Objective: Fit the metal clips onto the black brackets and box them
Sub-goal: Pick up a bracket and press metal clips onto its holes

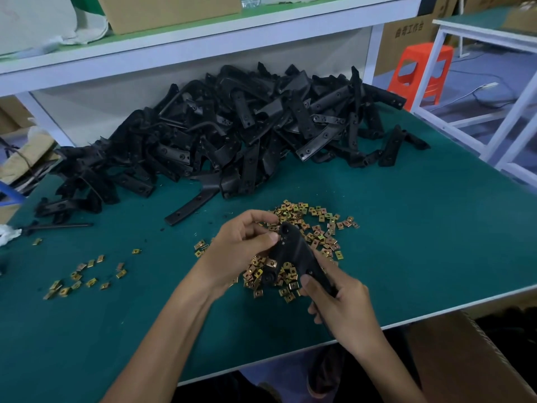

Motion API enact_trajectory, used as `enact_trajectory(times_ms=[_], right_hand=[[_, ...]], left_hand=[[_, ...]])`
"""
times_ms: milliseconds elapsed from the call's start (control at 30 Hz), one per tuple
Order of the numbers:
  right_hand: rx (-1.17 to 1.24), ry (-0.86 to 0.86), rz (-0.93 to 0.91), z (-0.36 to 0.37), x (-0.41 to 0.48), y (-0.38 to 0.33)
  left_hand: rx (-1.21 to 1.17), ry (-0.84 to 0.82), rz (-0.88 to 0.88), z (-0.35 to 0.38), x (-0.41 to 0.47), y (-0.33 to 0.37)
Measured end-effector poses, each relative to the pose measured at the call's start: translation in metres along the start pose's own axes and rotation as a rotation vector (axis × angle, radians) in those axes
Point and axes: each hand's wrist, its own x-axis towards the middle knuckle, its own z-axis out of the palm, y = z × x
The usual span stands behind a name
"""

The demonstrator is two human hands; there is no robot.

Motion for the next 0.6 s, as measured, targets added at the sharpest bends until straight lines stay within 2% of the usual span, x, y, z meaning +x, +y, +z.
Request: enact_trajectory(times_ms=[167, 367, 500, 600], right_hand=[[0.014, -0.006, -0.016, 0.0, 0.002, -0.002], [0.074, 0.024, -0.026, 0.0, 0.001, -0.005], [0.087, 0.026, -0.006, 0.0, 0.0, -0.003], [0.118, 0.07, 0.009, 0.001, -0.002, -0.003]], left_hand=[[0.111, -0.08, 0.026, 0.003, 0.004, 0.009], [-0.058, 0.021, -0.002, 0.005, 0.004, 0.0], [-0.05, 0.018, -0.014, 0.005, 0.002, -0.002], [0.053, 0.023, -0.028, 0.006, -0.002, 0.0]])
